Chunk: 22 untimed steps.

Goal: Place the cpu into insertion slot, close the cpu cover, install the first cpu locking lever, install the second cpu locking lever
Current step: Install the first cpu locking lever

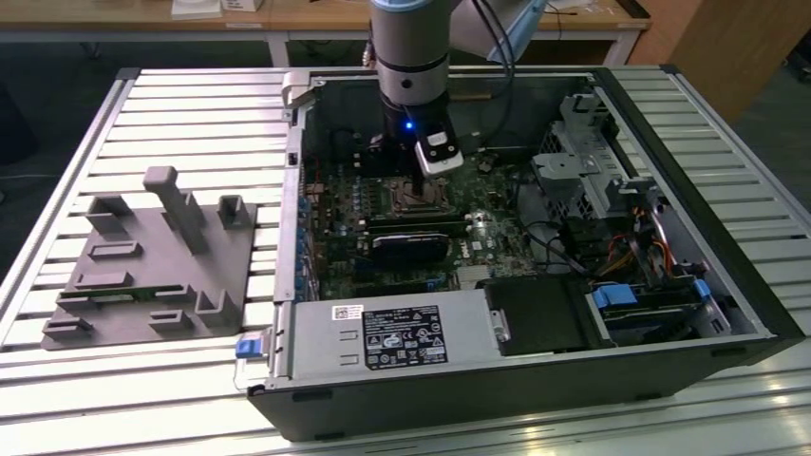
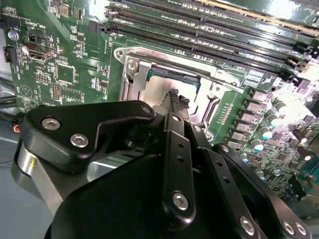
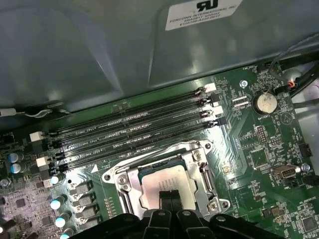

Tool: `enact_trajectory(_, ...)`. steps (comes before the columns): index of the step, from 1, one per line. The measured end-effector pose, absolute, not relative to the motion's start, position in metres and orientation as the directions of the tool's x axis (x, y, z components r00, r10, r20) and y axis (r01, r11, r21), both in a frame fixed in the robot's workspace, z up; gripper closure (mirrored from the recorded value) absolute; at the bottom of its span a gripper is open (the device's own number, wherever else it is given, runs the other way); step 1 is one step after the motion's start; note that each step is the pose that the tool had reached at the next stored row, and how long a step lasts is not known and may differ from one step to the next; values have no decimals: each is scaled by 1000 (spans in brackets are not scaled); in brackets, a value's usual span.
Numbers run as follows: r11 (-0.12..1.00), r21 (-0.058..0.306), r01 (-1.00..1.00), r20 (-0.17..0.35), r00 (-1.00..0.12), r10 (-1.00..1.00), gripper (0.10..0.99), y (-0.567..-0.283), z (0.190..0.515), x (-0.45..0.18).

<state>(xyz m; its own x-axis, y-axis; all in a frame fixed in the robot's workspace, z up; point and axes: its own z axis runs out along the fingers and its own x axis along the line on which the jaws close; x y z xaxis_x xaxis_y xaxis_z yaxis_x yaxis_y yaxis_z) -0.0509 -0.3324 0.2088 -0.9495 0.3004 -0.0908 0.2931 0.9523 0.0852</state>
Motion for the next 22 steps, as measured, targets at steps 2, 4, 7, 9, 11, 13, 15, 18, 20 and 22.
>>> enact_trajectory(2,952,85,293,-91,-949,300,980,-332,209,-51)
enact_trajectory(4,952,85,293,-91,-950,300,980,-332,209,-51)
enact_trajectory(7,952,85,293,-91,-950,300,980,-332,215,-51)
enact_trajectory(9,952,85,293,-91,-950,300,980,-332,220,-51)
enact_trajectory(11,952,85,293,-91,-949,300,980,-332,225,-51)
enact_trajectory(13,952,85,293,-91,-949,300,980,-332,229,-51)
enact_trajectory(15,952,85,293,-91,-950,300,980,-332,233,-51)
enact_trajectory(18,952,85,293,-91,-950,300,980,-332,234,-51)
enact_trajectory(20,952,85,293,-91,-950,300,980,-332,234,-49)
enact_trajectory(22,952,85,293,-91,-950,300,980,-332,234,-48)
